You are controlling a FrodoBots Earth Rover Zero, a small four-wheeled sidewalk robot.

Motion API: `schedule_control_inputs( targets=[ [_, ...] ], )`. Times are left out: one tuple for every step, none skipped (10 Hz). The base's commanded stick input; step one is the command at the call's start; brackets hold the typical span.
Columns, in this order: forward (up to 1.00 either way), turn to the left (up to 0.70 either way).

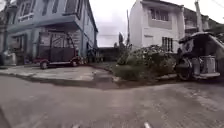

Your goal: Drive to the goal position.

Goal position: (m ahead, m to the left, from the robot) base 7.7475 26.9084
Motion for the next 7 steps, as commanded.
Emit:
schedule_control_inputs(
  targets=[
    [0.00,0.70],
    [0.00,0.70],
    [0.00,0.70],
    [0.00,0.70],
    [0.00,0.70],
    [0.00,0.70],
    [0.00,0.70]
  ],
)
